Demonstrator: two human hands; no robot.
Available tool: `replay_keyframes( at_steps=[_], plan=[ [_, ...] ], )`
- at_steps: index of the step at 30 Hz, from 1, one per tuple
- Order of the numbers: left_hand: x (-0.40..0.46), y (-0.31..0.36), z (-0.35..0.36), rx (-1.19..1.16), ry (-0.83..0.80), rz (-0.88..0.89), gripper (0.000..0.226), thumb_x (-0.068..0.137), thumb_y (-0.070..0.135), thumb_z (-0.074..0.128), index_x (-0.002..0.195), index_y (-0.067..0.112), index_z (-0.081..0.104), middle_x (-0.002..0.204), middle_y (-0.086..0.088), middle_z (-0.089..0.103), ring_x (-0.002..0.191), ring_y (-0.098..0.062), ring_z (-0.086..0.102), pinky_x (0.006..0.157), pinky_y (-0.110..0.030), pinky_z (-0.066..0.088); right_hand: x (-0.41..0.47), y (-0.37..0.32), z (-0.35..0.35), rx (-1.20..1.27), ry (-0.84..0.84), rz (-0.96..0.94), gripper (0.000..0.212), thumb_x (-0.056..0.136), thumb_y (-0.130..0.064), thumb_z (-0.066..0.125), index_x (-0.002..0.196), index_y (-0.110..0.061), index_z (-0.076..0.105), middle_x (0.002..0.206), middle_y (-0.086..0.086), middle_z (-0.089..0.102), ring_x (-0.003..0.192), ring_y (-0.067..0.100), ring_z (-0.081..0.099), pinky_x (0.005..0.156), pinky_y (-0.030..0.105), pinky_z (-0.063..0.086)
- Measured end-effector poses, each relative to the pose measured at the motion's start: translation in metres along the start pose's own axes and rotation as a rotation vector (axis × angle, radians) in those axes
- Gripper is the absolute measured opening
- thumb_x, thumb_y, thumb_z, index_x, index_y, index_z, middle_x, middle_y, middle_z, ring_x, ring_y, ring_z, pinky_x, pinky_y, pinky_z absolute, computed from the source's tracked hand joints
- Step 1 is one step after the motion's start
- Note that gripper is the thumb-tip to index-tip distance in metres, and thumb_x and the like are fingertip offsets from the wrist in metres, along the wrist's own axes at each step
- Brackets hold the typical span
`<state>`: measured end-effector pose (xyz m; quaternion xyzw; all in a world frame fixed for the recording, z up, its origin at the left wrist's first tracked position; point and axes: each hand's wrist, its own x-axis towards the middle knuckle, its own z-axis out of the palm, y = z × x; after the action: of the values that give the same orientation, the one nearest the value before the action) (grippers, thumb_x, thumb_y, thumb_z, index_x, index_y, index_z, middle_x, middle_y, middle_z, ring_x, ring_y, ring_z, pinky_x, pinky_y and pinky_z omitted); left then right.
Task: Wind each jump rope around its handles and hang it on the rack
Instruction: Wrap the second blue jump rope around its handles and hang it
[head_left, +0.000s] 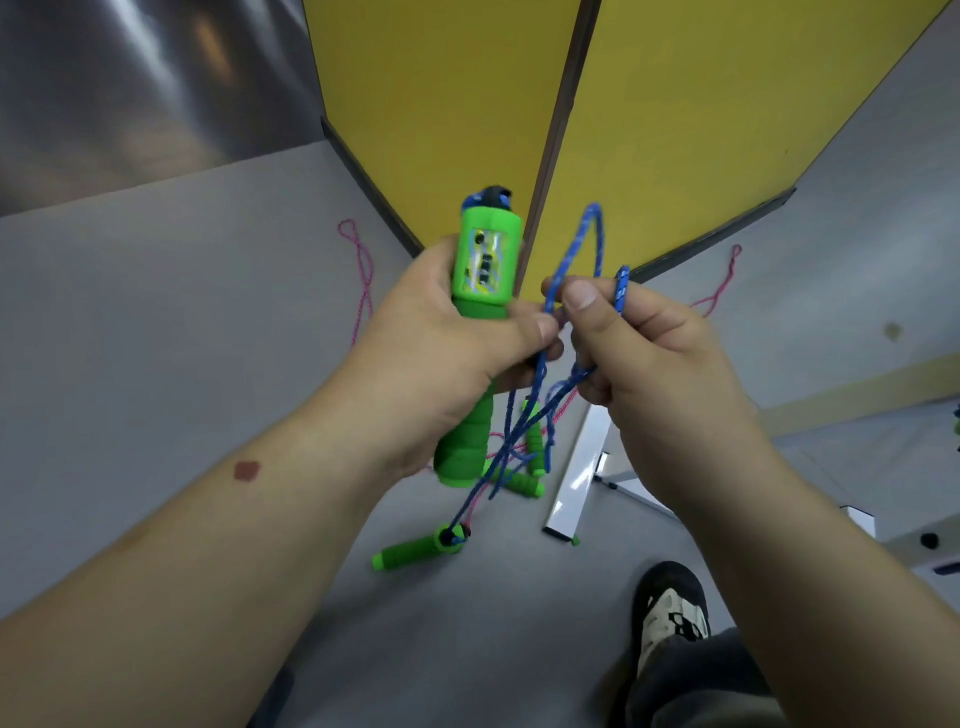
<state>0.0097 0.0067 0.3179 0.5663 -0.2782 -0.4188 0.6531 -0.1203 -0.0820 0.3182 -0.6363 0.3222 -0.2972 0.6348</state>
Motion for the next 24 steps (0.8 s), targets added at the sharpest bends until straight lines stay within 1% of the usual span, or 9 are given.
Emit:
replay_keyframes(
  at_steps=[3, 4, 6, 9, 12, 15, 18, 22, 24],
  plan=[
    [0.003, 0.008, 0.000, -0.185, 0.091, -0.013, 0.049, 0.090, -0.002, 0.073, 0.131, 0.017, 0.056, 0.085, -0.006, 0.074, 0.081, -0.019, 0.076, 0.074, -0.037, 0.064, -0.002, 0.006, 0.000, -0.070, -0.116, 0.089, 0.019, 0.095, -0.033, 0.067, 0.084, -0.022, 0.077, 0.065, 0.000, 0.041, 0.063, 0.022, 0.027, 0.058, 0.037, 0.022],
    [0.003, 0.010, -0.001, -0.240, 0.113, -0.012, 0.049, 0.091, -0.002, 0.072, 0.133, 0.015, 0.055, 0.085, -0.006, 0.074, 0.079, -0.019, 0.076, 0.071, -0.034, 0.063, -0.003, 0.006, 0.000, -0.106, -0.164, 0.112, 0.018, 0.093, -0.034, 0.069, 0.084, -0.020, 0.077, 0.066, 0.001, 0.041, 0.063, 0.022, 0.028, 0.058, 0.036, 0.023],
    [0.005, 0.013, -0.002, -0.297, 0.145, -0.003, 0.047, 0.091, -0.002, 0.072, 0.132, 0.014, 0.054, 0.087, -0.007, 0.074, 0.082, -0.021, 0.077, 0.071, -0.032, 0.063, -0.004, 0.005, 0.001, -0.164, -0.215, 0.108, 0.017, 0.093, -0.026, 0.071, 0.090, -0.011, 0.077, 0.065, -0.004, 0.048, 0.059, 0.009, 0.039, 0.058, 0.021, 0.033],
    [0.006, 0.012, -0.006, -0.305, 0.160, 0.000, 0.042, 0.093, -0.002, 0.071, 0.128, 0.015, 0.055, 0.094, -0.011, 0.074, 0.087, -0.025, 0.077, 0.075, -0.036, 0.063, -0.003, 0.004, 0.000, -0.120, -0.189, 0.023, 0.013, 0.096, -0.015, 0.065, 0.096, -0.009, 0.077, 0.059, -0.017, 0.057, 0.057, -0.002, 0.052, 0.060, 0.011, 0.041],
    [0.003, 0.009, -0.006, -0.188, 0.066, -0.032, 0.039, 0.096, -0.001, 0.067, 0.129, 0.017, 0.056, 0.097, -0.010, 0.078, 0.091, -0.026, 0.078, 0.083, -0.041, 0.064, 0.000, 0.001, 0.000, -0.005, -0.116, -0.048, 0.014, 0.096, -0.013, 0.063, 0.099, -0.014, 0.076, 0.065, -0.016, 0.066, 0.058, -0.002, 0.056, 0.059, 0.012, 0.042],
    [0.000, 0.002, -0.004, -0.038, -0.061, -0.053, 0.045, 0.091, -0.003, 0.072, 0.127, 0.021, 0.059, 0.098, -0.011, 0.078, 0.098, -0.027, 0.077, 0.087, -0.046, 0.064, 0.002, 0.000, -0.001, 0.105, -0.020, -0.029, 0.013, 0.094, -0.013, 0.065, 0.101, -0.011, 0.075, 0.075, -0.010, 0.073, 0.059, -0.001, 0.060, 0.057, 0.010, 0.044],
    [-0.001, -0.004, -0.001, 0.104, -0.108, -0.010, 0.044, 0.080, 0.006, 0.077, 0.116, 0.027, 0.066, 0.096, -0.012, 0.076, 0.091, -0.022, 0.074, 0.091, -0.053, 0.062, 0.001, -0.002, 0.002, 0.161, -0.009, -0.004, 0.012, 0.094, -0.009, 0.064, 0.100, -0.011, 0.075, 0.080, -0.005, 0.076, 0.063, 0.000, 0.064, 0.056, 0.009, 0.045],
    [-0.001, -0.002, 0.001, 0.048, -0.063, 0.016, 0.040, 0.087, -0.002, 0.078, 0.115, 0.023, 0.063, 0.086, -0.008, 0.072, 0.081, -0.019, 0.073, 0.078, -0.040, 0.064, 0.000, -0.001, 0.002, 0.130, -0.018, 0.029, 0.012, 0.096, -0.015, 0.064, 0.097, -0.013, 0.076, 0.072, -0.006, 0.072, 0.057, 0.001, 0.058, 0.054, 0.012, 0.042],
    [-0.001, 0.004, 0.001, -0.070, 0.000, 0.012, 0.039, 0.090, -0.003, 0.074, 0.119, 0.019, 0.060, 0.083, -0.005, 0.071, 0.075, -0.017, 0.072, 0.071, -0.033, 0.062, -0.001, 0.003, 0.001, 0.055, -0.050, 0.052, 0.018, 0.098, -0.023, 0.063, 0.088, -0.022, 0.077, 0.064, -0.008, 0.059, 0.055, 0.006, 0.046, 0.055, 0.020, 0.036]
  ],
)
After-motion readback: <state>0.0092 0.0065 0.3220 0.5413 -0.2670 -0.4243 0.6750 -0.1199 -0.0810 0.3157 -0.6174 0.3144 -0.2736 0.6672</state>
